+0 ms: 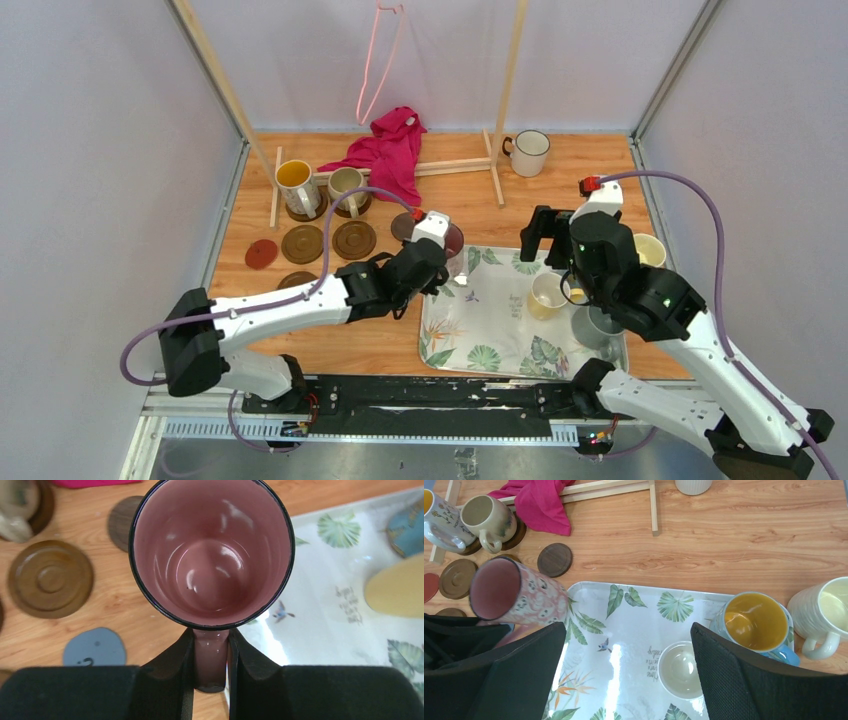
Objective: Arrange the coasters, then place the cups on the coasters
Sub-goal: Pick up the cup from the tray, then place the cup on the coaster.
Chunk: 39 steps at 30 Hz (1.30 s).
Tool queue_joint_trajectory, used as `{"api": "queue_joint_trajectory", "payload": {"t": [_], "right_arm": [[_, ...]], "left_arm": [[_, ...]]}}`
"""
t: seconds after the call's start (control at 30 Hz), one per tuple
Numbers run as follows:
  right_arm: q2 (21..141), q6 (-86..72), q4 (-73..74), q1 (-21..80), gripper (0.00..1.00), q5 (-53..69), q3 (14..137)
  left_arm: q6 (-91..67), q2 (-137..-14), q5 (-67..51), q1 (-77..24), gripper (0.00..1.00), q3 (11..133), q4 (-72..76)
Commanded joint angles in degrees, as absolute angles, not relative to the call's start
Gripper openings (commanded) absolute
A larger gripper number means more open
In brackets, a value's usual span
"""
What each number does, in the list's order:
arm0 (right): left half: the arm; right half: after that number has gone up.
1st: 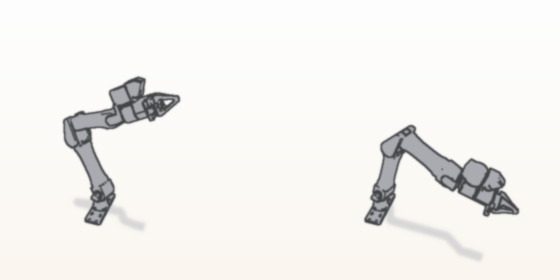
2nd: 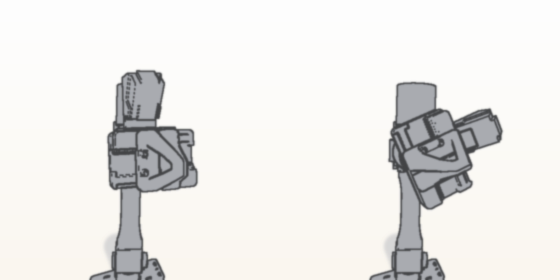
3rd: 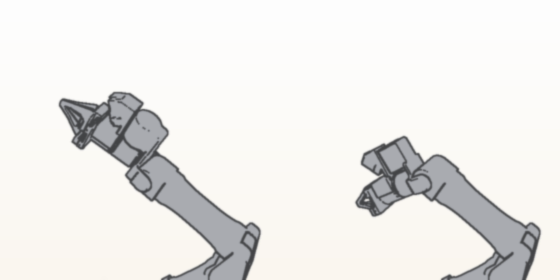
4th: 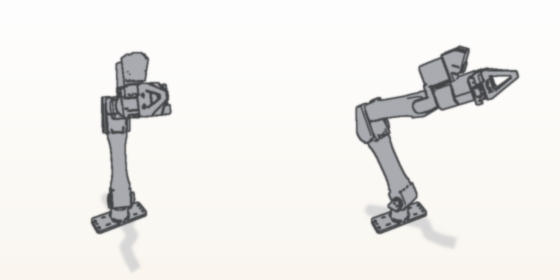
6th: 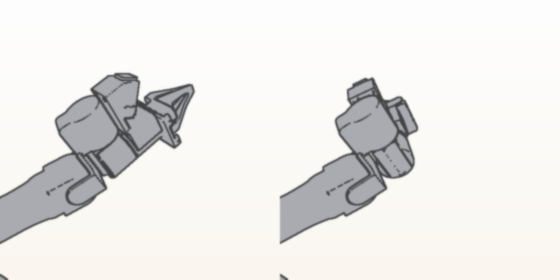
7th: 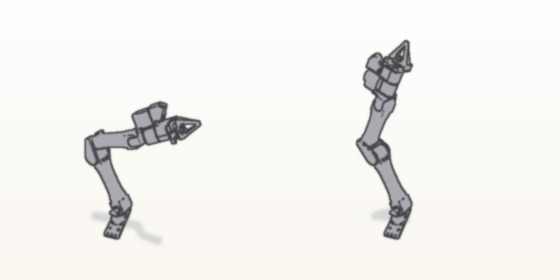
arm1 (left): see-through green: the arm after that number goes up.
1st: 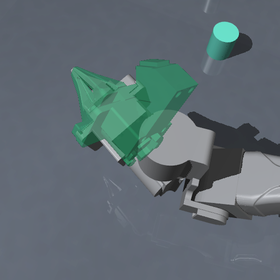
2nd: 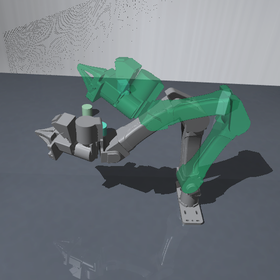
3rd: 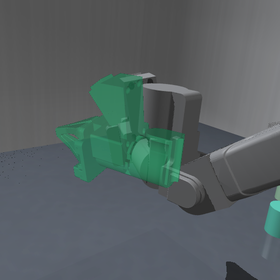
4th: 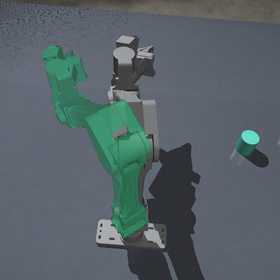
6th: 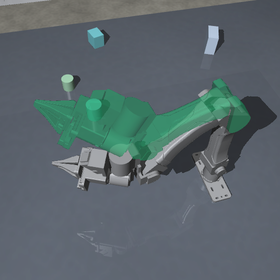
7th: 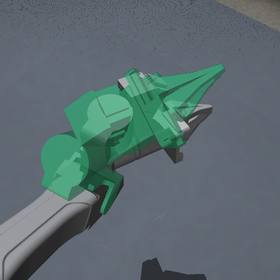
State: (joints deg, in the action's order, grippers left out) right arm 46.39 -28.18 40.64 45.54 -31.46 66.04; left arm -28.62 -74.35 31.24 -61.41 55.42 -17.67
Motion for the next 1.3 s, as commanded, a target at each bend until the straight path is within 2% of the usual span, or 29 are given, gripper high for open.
{"api": "queue_joint_trajectory", "payload": {"t": [0.0,0.3,0.53,0.97,1.27], "right_arm": [[47.87,-26.01,38.67,43.74,1.00,-29.86,66.05],[51.37,-24.38,36.07,38.71,1.00,-20.68,65.12],[52.71,-24.21,34.56,34.42,1.00,-14.02,63.79],[54.98,-21.11,33.84,29.91,1.00,-7.53,63.46],[55.02,-19.88,33.83,28.05,1.00,-3.83,62.29]], "left_arm": [[-31.55,-69.51,40.56,-57.60,0.00,54.53,-18.70],[-35.46,-63.04,45.59,-43.93,0.00,50.03,-26.64],[-35.97,-59.75,46.96,-34.54,0.00,46.79,-27.27],[-36.18,-61.05,44.44,-16.86,0.00,44.61,-22.26],[-37.66,-66.75,43.93,-5.97,0.00,45.17,-16.71]]}}
